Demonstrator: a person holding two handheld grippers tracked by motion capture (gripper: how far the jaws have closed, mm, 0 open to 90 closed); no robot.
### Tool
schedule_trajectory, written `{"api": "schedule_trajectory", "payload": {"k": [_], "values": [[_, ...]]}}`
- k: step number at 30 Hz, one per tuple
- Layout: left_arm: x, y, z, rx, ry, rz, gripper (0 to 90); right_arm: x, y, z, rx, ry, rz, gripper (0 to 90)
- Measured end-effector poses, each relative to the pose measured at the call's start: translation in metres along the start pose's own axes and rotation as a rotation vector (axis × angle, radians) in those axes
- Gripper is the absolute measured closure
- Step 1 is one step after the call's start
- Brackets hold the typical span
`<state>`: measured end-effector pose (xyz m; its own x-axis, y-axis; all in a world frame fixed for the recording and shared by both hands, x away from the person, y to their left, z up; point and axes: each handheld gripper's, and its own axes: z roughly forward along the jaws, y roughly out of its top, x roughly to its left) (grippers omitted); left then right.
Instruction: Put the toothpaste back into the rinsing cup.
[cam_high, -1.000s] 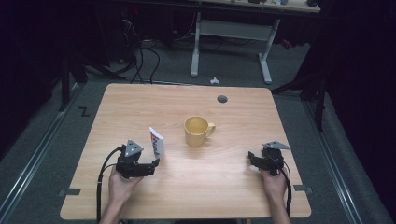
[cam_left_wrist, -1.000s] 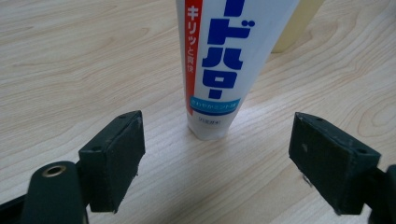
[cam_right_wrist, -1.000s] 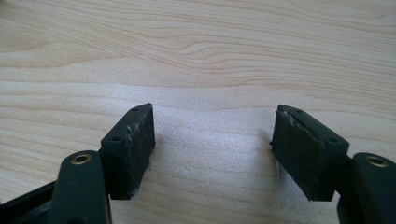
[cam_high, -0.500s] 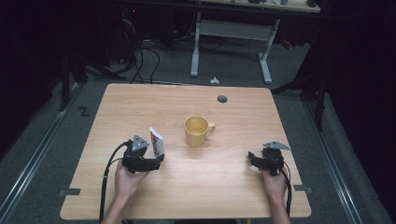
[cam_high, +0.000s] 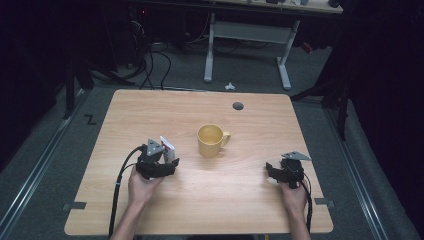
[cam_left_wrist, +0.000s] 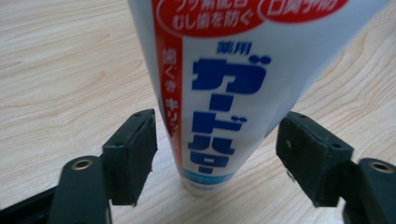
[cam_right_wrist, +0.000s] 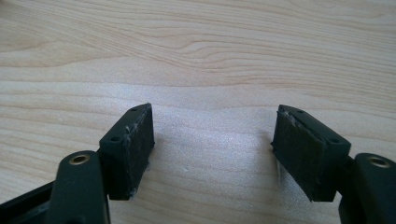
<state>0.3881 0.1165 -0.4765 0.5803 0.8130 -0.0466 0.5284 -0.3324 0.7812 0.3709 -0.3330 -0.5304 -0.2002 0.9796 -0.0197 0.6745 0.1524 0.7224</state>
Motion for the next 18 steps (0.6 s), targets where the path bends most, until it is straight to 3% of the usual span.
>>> {"api": "schedule_trajectory", "payload": {"k": [8,18], "values": [[0.0014,0.0011,0.0019,-0.003,0.008,-0.023,42.6,0.0003,0.0005,0.0006,0.001,-0.007,0.007,29.3],[-0.0015,-0.0003,0.0008,-0.009,0.014,0.025,47.2,0.0003,0.0006,0.0006,0.001,-0.008,0.008,29.2]]}}
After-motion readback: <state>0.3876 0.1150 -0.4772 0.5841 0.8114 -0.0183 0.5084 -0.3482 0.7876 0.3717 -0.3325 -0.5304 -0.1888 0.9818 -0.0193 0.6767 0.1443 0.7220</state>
